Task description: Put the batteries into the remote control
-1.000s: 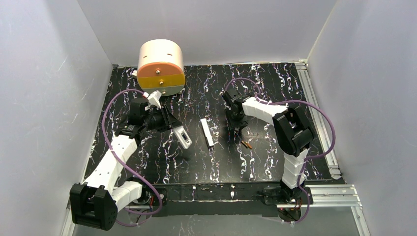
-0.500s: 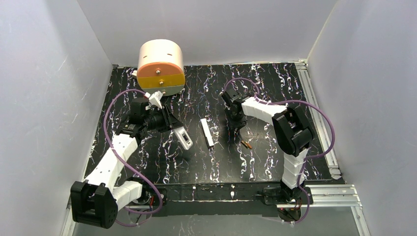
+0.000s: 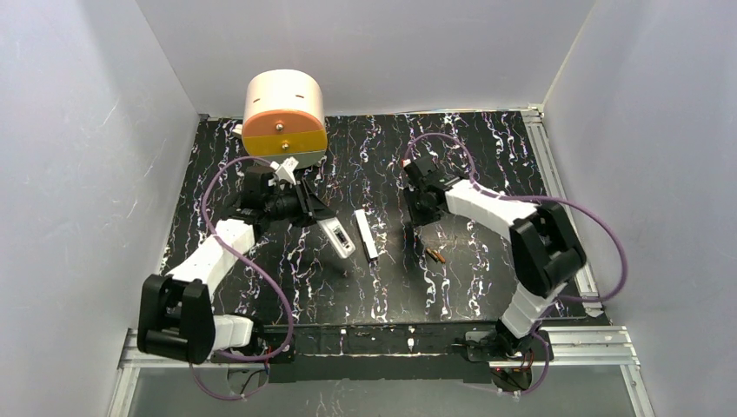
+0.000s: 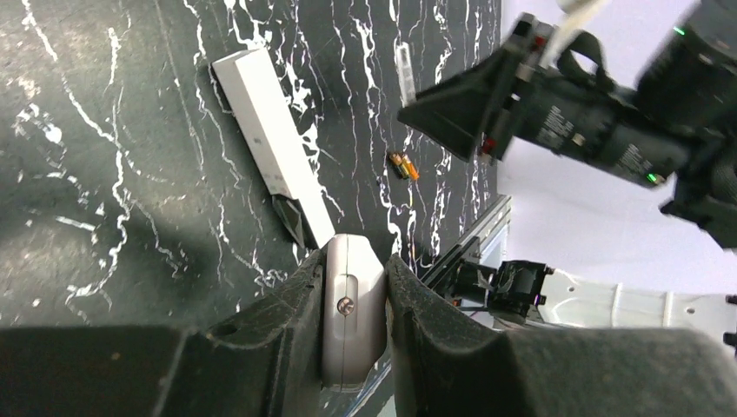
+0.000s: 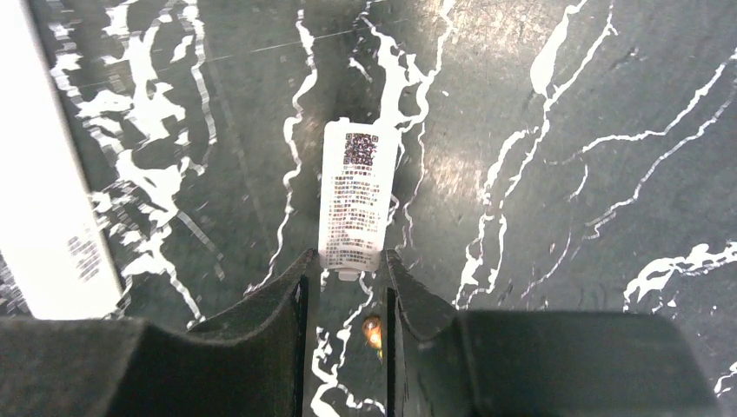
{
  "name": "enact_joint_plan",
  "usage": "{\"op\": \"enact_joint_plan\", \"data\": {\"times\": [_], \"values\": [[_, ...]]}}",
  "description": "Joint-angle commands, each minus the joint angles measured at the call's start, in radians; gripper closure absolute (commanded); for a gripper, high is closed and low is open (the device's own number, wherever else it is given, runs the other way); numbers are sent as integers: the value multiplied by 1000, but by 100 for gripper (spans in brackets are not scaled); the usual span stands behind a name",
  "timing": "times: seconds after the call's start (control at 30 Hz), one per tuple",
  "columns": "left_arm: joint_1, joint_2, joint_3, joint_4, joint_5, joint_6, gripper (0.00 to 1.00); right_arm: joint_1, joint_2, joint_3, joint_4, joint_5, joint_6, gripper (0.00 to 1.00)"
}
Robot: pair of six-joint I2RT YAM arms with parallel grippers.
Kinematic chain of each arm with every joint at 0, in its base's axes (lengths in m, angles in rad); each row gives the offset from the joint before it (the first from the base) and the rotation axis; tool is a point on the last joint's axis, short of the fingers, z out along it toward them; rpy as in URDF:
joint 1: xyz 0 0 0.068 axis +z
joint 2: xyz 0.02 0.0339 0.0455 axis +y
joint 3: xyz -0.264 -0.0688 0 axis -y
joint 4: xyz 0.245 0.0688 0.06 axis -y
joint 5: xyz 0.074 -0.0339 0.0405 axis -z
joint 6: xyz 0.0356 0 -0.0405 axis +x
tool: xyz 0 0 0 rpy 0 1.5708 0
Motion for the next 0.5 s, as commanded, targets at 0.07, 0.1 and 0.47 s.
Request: {"op": "enact_joint_plan", "data": {"times": [0.07,0.1,0.47], "values": [[-75,115,36,153,40,-90,100,-3,-184,-78,62,-124,16,73],[-92,137,50,162,38,-89,100,-1,-206,-89,64,-147,12,72],[-166,347,103,464,85,-174,100,35,-390,-158,91,-403,0,71]]}}
